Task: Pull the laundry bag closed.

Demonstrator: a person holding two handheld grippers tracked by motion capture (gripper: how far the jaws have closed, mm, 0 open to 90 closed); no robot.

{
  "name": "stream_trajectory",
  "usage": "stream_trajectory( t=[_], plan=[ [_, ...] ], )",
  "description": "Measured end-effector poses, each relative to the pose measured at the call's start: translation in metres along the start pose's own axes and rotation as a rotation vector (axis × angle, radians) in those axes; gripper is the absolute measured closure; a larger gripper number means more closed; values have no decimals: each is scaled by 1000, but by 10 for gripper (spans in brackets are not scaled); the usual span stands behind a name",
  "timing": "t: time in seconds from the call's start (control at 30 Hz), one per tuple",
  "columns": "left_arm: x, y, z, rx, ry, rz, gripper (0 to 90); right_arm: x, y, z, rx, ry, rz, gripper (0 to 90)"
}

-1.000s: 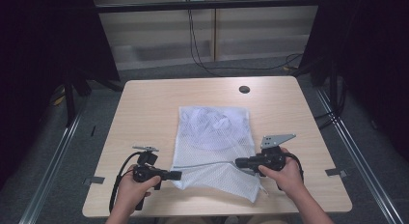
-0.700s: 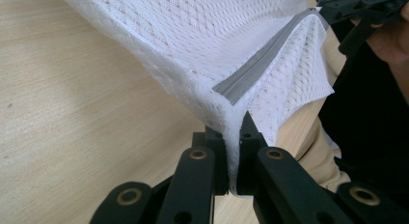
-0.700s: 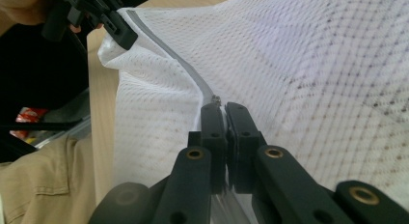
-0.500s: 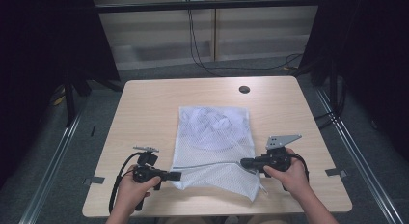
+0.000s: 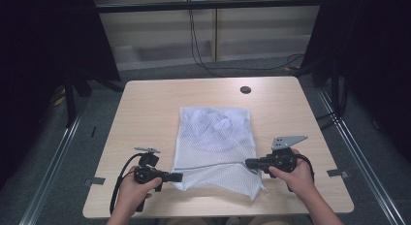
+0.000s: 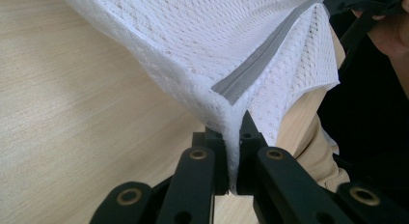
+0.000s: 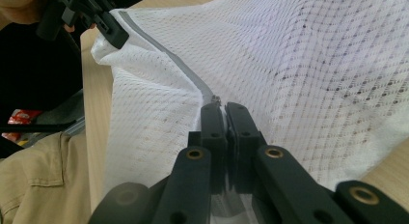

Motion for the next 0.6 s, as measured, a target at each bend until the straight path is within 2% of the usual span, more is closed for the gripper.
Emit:
stream_trajectory(
  t=[0.6],
  plan=[
    [0,0,0,2,4,-2,882,0,1,2,-6,-9,-11,869]
  ],
)
Point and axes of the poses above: each handheld gripper's, and its own axes: z roughly backward along the jaws, y roughly out of its underside, x roughly to its left, the point moved 6 cm from there along -z, roughly forward along the jaws, and after that the axes turned 7 degrees about -x, right-handed, at the moved point
